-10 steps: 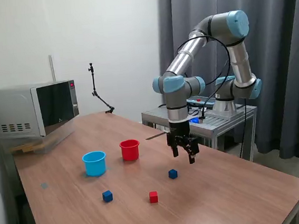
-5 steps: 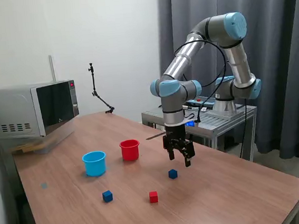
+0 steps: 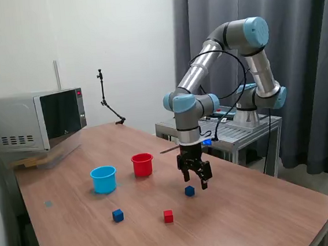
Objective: Place red objects in the red bin, and blue objects in the blue bin.
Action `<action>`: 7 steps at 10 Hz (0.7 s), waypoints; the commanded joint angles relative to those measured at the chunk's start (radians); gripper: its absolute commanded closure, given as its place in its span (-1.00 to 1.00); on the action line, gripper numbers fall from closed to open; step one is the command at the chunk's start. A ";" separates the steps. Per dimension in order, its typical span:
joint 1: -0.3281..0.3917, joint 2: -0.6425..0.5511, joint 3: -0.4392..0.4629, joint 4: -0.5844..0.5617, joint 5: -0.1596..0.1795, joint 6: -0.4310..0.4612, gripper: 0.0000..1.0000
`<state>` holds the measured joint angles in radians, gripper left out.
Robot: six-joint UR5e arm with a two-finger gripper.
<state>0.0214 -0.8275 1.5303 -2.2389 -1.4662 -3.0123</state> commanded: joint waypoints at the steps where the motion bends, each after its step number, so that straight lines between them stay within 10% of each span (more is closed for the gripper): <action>1: -0.001 0.011 -0.004 -0.028 -0.003 -0.002 -1.00; 7: -0.020 0.039 -0.031 -0.047 -0.006 -0.071 -1.00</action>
<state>0.0096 -0.7929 1.5124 -2.2821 -1.4725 -3.0677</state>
